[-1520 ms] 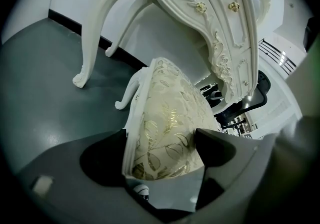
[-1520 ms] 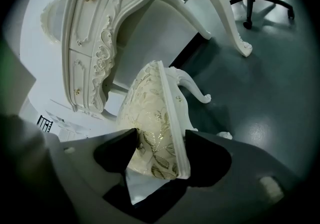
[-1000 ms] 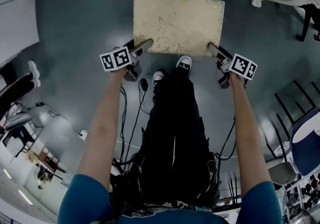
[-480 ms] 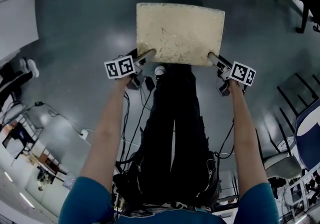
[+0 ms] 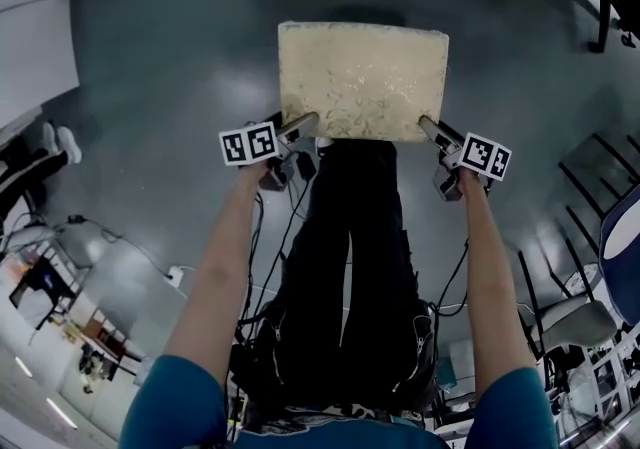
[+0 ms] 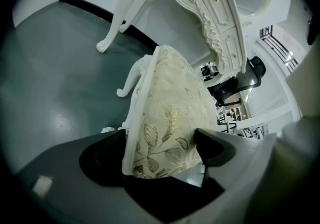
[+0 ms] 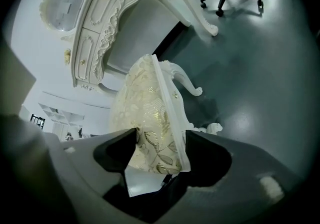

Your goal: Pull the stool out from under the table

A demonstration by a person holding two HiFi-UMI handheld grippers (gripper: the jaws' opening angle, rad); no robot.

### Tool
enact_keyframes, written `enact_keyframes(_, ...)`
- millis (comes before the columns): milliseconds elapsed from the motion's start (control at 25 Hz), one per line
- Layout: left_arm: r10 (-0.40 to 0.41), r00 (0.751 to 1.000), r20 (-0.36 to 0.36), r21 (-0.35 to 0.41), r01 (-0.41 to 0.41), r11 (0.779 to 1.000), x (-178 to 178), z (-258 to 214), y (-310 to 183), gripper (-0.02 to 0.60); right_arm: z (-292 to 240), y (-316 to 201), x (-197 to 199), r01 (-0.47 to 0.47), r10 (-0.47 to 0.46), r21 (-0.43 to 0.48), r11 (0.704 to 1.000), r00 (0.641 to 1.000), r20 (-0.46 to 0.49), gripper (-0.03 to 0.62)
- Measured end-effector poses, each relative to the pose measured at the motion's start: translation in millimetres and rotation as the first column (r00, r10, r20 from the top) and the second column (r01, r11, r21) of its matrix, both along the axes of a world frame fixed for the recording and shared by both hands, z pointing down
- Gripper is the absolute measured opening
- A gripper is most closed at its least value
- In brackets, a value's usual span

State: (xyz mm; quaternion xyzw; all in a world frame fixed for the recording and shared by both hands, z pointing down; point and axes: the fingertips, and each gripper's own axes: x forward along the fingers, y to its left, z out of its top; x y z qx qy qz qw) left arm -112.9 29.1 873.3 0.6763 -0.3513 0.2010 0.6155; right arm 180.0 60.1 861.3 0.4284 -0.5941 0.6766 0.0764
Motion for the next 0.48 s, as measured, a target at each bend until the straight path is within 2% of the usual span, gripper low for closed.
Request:
enact_keyframes(160, -0.004, 0.999, 0.041, 0.018, 0.003, 1.000, -1.1, -0.3, -1.3, 0.465, -1.2, -2.4, 2.8, -0.014, 0.015, 0.004, 1.000, 0.998, -0.061, 0.310)
enact_keyframes(240, 0.004, 0.997, 0.077, 0.035, -0.007, 0.999, -1.7, -5.5, 0.7, 0.445, -6.4, -1.8, 5.0, -0.015, 0.017, 0.018, 1.000, 0.996, -0.088, 0.307)
enact_keyframes(280, 0.006, 0.996, 0.086, 0.047, -0.010, 0.999, -2.1, -9.7, 1.3, 0.422, -10.5, -2.0, 5.7, -0.006, 0.009, 0.028, 1.000, 0.995, -0.095, 0.269)
enact_keyframes(320, 0.005, 0.996, 0.083, 0.060, -0.010, 0.998, -2.7, -15.3, 1.4, 0.418, -15.4, -2.7, 5.8, 0.005, -0.001, 0.040, 0.999, 0.995, -0.097, 0.253)
enact_keyframes(400, 0.000, 0.998, 0.057, 0.092, -0.005, 0.996, -4.5, -30.2, -0.1, 0.372, -27.1, -5.1, 3.9, 0.027, -0.021, 0.064, 0.998, 0.995, -0.098, 0.253)
enact_keyframes(480, 0.009, 0.999, 0.035, 0.127, -0.013, 0.992, -7.4, -47.9, -2.3, 0.371, -41.3, -6.5, 0.0, 0.061, -0.051, 0.090, 0.994, 0.993, -0.110, 0.253)
